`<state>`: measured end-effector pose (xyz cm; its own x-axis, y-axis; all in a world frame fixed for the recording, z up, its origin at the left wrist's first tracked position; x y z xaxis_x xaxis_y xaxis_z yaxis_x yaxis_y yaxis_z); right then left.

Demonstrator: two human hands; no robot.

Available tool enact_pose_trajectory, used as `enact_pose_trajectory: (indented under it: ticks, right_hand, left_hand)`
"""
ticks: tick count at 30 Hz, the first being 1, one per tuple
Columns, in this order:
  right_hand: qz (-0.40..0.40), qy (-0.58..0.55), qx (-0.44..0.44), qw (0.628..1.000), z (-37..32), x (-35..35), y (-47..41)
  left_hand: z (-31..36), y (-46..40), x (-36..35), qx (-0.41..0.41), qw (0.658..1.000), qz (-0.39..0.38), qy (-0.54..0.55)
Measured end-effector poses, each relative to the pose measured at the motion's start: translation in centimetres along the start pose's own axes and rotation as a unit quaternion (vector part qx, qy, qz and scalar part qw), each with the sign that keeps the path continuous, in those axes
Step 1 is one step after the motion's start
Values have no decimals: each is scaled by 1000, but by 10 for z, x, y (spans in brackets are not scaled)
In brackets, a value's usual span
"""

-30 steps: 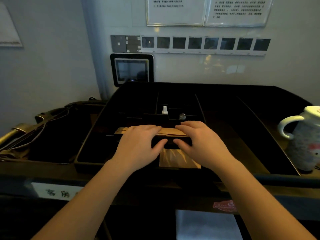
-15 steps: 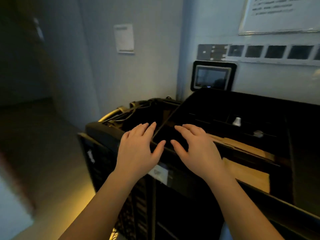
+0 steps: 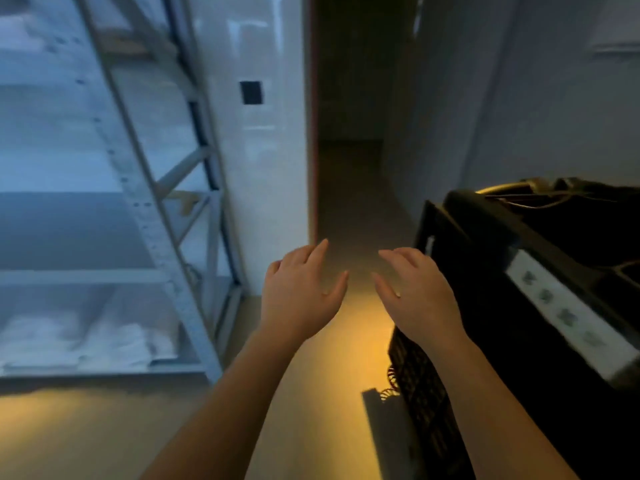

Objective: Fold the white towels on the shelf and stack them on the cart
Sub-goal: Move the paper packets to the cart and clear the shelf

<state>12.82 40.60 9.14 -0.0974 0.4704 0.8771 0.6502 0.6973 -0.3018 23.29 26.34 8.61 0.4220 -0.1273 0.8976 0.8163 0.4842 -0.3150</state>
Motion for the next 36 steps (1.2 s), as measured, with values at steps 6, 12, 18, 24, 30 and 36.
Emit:
enact_pose_trajectory:
  ticks: [6, 12, 18, 24, 30, 36]
  right_hand:
    - [-76, -42, 127, 988, -110, -85, -17]
    - [-142, -83, 221, 961, -222, -159, -15]
    - [-194, -94, 279, 936, -337, -239, -1]
    - [-237, -95, 288, 923, -448, -323, 4]
    - [-238, -91, 261, 931, -533, -378, -6]
    - [-233, -62, 214, 947, -570, -415, -34]
  left_hand:
    - [-117, 67, 33, 145, 989, 13, -31]
    - [-221, 143, 55, 269, 961, 13, -68]
    - [-328, 218, 79, 368, 928, 13, -64]
    - [-449, 273, 113, 412, 908, 8, -75]
    - [-549, 289, 137, 409, 910, -6, -74]
    - [-620, 261, 141, 375, 924, -39, -68]
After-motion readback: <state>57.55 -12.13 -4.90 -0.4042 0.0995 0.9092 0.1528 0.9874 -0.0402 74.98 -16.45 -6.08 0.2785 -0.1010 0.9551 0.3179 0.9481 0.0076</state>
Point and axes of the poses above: each hand's wrist, its own y-axis away from the middle knuckle, its own x-axis out of the back of the hand, z = x × y, the point moved 4 cm from there along -y, towards the middle knuckle, and after that the axes turned 10 degrees about -z, right-handed, at the moved point
